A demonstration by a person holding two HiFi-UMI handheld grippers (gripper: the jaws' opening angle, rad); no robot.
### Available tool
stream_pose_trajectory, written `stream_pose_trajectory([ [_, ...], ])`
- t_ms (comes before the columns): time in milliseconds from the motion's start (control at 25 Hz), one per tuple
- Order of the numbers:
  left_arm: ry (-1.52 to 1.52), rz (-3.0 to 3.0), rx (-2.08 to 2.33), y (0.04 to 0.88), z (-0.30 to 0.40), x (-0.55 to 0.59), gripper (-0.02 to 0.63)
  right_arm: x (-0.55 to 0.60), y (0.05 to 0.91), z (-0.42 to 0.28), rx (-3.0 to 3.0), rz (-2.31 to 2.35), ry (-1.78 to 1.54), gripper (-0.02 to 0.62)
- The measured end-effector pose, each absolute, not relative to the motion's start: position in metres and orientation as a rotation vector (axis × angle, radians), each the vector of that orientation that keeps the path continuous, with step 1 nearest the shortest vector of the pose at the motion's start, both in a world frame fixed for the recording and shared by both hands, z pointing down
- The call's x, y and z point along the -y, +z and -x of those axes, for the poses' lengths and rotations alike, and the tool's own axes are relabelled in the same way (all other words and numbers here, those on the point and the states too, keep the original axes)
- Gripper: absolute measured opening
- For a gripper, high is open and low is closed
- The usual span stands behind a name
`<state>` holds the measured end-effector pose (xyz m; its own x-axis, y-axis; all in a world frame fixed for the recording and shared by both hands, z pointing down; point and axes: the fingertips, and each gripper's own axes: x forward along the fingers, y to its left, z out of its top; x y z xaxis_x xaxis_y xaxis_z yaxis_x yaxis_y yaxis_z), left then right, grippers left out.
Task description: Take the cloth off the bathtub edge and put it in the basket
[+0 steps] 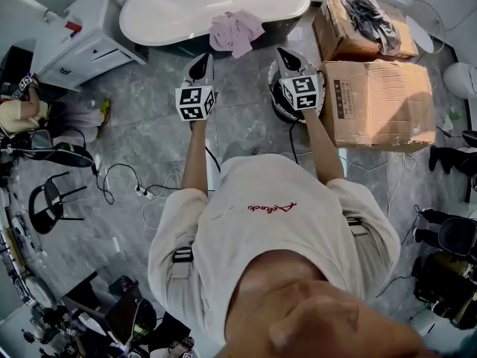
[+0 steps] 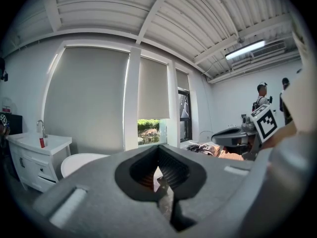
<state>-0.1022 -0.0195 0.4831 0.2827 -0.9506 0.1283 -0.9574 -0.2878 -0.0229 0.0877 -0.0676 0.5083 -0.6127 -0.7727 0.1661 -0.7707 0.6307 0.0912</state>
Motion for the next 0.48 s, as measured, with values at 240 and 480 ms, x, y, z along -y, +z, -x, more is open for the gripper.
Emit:
stream_pose_trajectory([
  [240, 0.185, -2.433, 1.857, 0.491, 0.109, 0.016, 0.000, 0.068, 0.515, -0.080, 2.671, -1.235, -0.006, 0.008],
  [480, 0.201, -2.439, 1.858, 0.496, 0.105, 0.021, 0.002, 0.074, 0.518, -0.081, 2.677, -1.236, -0.013, 0.008],
])
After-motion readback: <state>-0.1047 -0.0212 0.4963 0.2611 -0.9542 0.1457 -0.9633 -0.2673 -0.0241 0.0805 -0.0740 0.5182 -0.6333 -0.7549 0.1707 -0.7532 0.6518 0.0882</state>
